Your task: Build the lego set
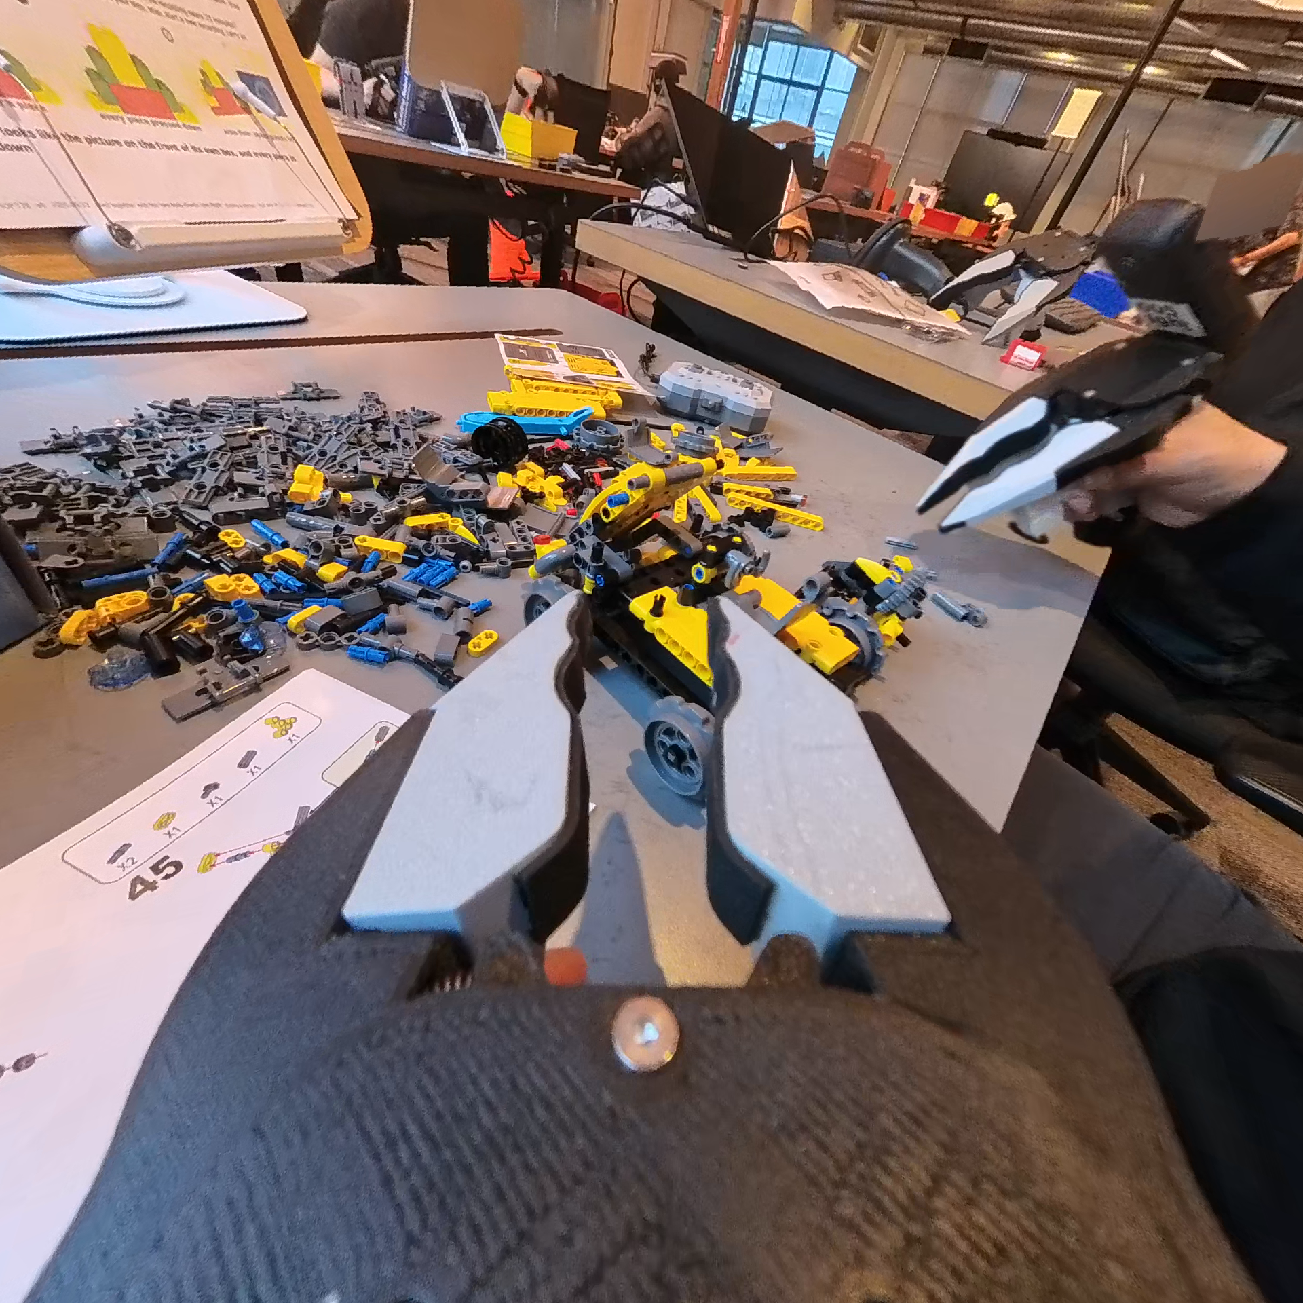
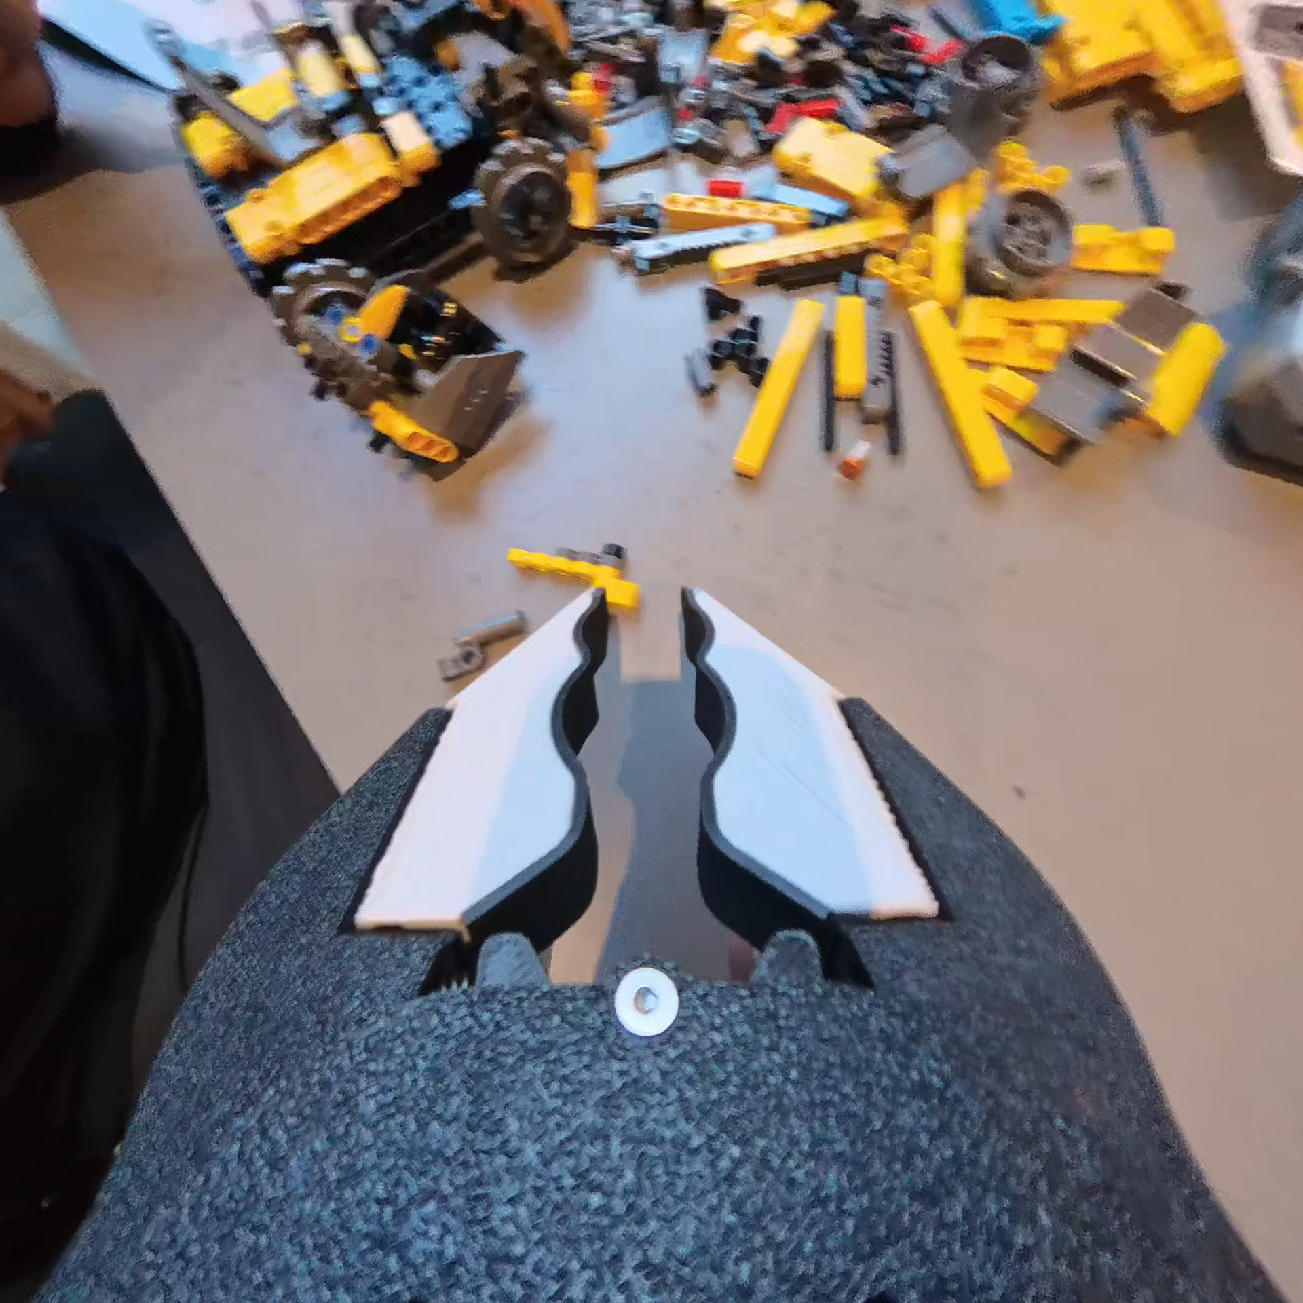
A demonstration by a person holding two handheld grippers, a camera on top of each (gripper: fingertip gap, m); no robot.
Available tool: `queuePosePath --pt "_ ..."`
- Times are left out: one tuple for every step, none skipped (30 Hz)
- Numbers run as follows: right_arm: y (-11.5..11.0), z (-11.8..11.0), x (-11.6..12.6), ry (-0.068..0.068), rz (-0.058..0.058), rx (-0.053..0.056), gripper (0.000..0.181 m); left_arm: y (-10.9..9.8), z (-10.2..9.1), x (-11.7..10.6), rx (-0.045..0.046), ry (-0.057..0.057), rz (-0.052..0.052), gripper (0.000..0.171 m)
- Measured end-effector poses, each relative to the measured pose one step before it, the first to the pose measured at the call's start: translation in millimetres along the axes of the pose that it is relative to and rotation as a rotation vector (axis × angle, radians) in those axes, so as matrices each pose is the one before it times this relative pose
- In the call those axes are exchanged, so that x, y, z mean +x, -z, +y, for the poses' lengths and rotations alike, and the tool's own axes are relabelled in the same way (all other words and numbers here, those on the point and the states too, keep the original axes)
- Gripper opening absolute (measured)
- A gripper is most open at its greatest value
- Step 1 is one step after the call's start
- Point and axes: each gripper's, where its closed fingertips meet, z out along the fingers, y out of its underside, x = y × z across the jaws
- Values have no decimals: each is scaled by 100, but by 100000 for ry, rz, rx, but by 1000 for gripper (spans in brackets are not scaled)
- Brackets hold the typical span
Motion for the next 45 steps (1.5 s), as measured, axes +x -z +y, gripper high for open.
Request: queuePosePath --pt "280 475 1049 -2959 3676 -855 20 24 -17 41 133 -190 188 31" --pt "107 682 1066 -2669 3890 -2250 20 5 -5 38 93 -213 179 31" --pt "-26 654 721 -1498 2453 -2249 20 9 -8 52 74 -276 153 31" --pt "-119 431 156 -597 -112 -1134 20 24 -24 65 183 -418 106 31" --pt "-175 210 -155 -481 -1333 -166 20 72 -71 71 662 -569 -8 31" --pt "-211 113 -179 -435 -1187 -118 19 135 -154 87 1276 -569 -212 31" --pt "-243 112 -169 24 -810 -461 18 164 -123 98 1146 -212 -415 30" --pt "-255 126 -164 493 -643 -753 18 187 -43 202 772 490 -50 30" --pt "-264 140 -203 604 -878 -887 15 212 0 403 604 777 916 30" --pt "-220 49 -282 772 -1292 -473 11 223 43 517 260 587 1213 31" --pt "-139 -13 -395 841 -1965 -63 5 260 91 523 -185 -159 791 32" --pt "-106 -37 -325 533 -1595 -183 4 280 120 457 -327 -1147 159 32" --pt "-88 -35 -295 458 -1355 -349 3 330 148 373 -347 -1681 -339 32" --pt "-84 -35 -297 438 -1326 -520 3 347 130 338 -75 -1476 -433 32" --pt "-80 -32 -266 377 -957 -664 4 333 124 349 259 -857 44 32" --pt "-66 -31 -166 202 -306 -767 4 264 136 412 513 -212 776 31" --pt "-24 -26 -51 -11 258 -804 5 163 159 431 420 267 1365 30" --pt "-1 -53 8 -141 623 -512 7 31 201 402 -43 424 1727 30" --pt "39 -107 -21 -310 342 130 9 -58 221 324 -486 327 1673 30" --pt "89 -236 -101 -393 6 1107 10 -79 145 288 -402 -48 1687 30" --pt "121 -345 -134 -335 -87 2109 10 -86 133 259 -452 -269 1511 30" --pt "145 -403 -135 -343 2 2733 11 -55 79 237 -402 -272 1304 30" --pt "142 -410 -103 -334 241 3136 12 -11 39 261 -181 -206 1272 30" --pt "149 -407 -55 -275 473 3405 13 23 -39 236 207 -65 1036 30" --pt "139 -391 44 -163 1084 3397 14 39 -38 234 259 148 1054 31" --pt "142 -378 211 305 2094 3411 17 4 5 200 -73 387 1012 31" --pt "186 -452 339 1079 3060 3834 18 -12 53 171 -301 382 852 32" --pt "229 -520 484 1659 3896 4216 18 -37 53 153 -248 288 794 33" --pt "224 -449 700 2076 5031 3779 18 -73 97 127 -471 306 661 35" --pt "164 -240 928 2742 6321 2666 18 -98 135 141 -700 304 737 37" --pt "102 -168 914 2355 6202 2570 18 -101 134 178 -691 223 985 38" --pt "41 -244 621 408 3918 3239 19 -91 81 204 -440 3 950 39" --pt "0 -199 351 -1576 1627 2960 21 -73 2 158 -15 -220 516 39" --pt "-19 -92 289 -2370 917 2366 24 -70 -6 166 20 -411 442 39" --pt "40 -9 365 -1874 1210 810 25 -78 49 147 -232 -616 318 39" --pt "119 -151 397 -974 1706 1442 27 -70 70 68 -340 -739 -102 39" --pt "160 -228 308 -719 1384 1949 27 -77 78 11 -224 -671 -301 39" --pt "159 -177 211 -1039 546 1644 27 -73 65 -42 -48 -373 -405 40" --pt "145 -161 185 -1307 276 1403 27 -71 76 2 -209 64 128 40" --pt "153 -154 219 -1209 672 1400 28 -80 67 62 -274 544 532 40" --pt "144 -161 196 -706 971 1362 28 -81 54 85 -205 627 803 41" --pt "122 -142 114 -168 692 1171 28 -67 39 100 -177 381 717 41" --pt "89 -111 4 134 151 858 28 -65 35 82 -162 19 471 42" --pt "57 -54 -60 280 -203 531 28 -56 50 76 -267 -316 227 42" --pt "35 -36 -60 388 -162 308 28 -41 39 64 -267 -551 -63 43"
